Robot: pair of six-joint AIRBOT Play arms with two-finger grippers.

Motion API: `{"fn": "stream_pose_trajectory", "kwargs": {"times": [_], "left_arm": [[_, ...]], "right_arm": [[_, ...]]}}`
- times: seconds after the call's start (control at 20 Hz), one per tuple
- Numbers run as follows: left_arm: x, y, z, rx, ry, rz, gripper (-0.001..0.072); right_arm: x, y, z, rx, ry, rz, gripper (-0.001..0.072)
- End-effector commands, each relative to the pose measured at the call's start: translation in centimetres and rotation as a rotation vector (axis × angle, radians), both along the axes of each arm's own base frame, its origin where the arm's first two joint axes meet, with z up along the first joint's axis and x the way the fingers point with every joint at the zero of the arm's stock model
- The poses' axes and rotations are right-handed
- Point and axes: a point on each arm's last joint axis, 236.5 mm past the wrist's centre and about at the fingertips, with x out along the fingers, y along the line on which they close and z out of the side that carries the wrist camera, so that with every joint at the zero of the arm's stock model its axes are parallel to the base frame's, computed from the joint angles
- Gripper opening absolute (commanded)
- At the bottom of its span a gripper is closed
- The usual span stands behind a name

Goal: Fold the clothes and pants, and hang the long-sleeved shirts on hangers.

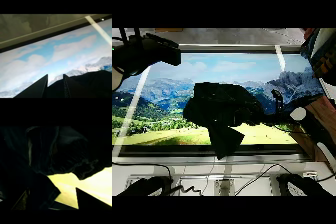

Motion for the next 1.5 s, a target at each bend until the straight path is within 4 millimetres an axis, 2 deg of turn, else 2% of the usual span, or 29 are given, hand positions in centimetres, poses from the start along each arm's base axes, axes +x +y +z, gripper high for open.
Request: {"fn": "stream_pose_trajectory", "kwargs": {"times": [0.0, 0.2, 0.3, 0.35, 0.4, 0.55, 0.7, 0.75, 0.8, 0.85, 1.0, 1.1, 1.2, 1.3, 1.35, 1.45], "left_arm": [[0.1, -0.1, -0.2, -0.001, 0.005, -0.002, 0.0249], [0.8, -0.4, -1.2, 0.008, 0.026, -0.001, 0.025], [1.0, -0.5, -1.6, 0.011, 0.033, -0.001, 0.025], [1.1, -0.5, -1.8, 0.013, 0.038, -0.001, 0.025], [1.2, -0.6, -2.1, 0.017, 0.048, -0.001, 0.025], [1.3, -0.7, -4.1, 0.033, 0.114, -0.001, 0.025], [0.9, -1.9, -7.5, 0.02, 0.244, -0.03, 0.025], [0.3, -3.0, -9.2, 0.006, 0.32, -0.058, 0.0266], [-0.7, -4.1, -11.4, 0.009, 0.413, -0.089, 0.0469], [-1.7, -5.0, -13.6, 0.035, 0.501, -0.113, 0.0691], [-5.5, -7.9, -20.0, 0.171, 0.742, -0.191, 0.0708], [-8.2, -10.7, -23.4, 0.265, 0.846, -0.265, 0.0705], [-10.7, -14.2, -25.6, 0.358, 0.868, -0.378, 0.0704], [-13.3, -16.9, -27.2, 0.448, 0.868, -0.467, 0.0704], [-14.1, -17.4, -28.0, 0.504, 0.857, -0.48, 0.0704], [-14.8, -17.1, -29.4, 0.601, 0.839, -0.477, 0.0704]], "right_arm": [[1.5, 1.8, -1.3, 0.148, 0.066, -0.126, 0.0653], [2.0, 1.6, -5.1, 0.134, 0.146, -0.153, 0.0652], [2.4, 1.6, -6.2, 0.141, 0.166, -0.183, 0.0651], [3.0, 1.5, -6.2, 0.15, 0.155, -0.208, 0.0649], [3.8, 1.3, -6.0, 0.154, 0.131, -0.232, 0.061], [6.0, 0.7, -4.8, 0.155, 0.06, -0.273, 0.0572], [7.1, 0.8, -4.1, 0.167, 0.023, -0.303, 0.0265], [7.0, 1.3, -4.1, 0.165, 0.016, -0.293, 0.0139], [7.1, 1.9, -4.0, 0.16, 0.003, -0.286, 0.0034], [7.0, 2.5, -4.0, 0.157, -0.005, -0.273, 0.0031], [7.8, 3.4, -3.6, 0.136, -0.071, -0.275, 0.0031], [8.4, 3.1, -3.5, 0.114, -0.11, -0.285, 0.0031], [8.9, 2.3, -3.5, 0.092, -0.13, -0.291, 0.0031], [8.9, 1.9, -3.6, 0.075, -0.138, -0.286, 0.0031], [9.0, 1.8, -3.7, 0.067, -0.144, -0.281, 0.0032], [9.0, 1.8, -3.7, 0.066, -0.144, -0.281, 0.0031]]}}
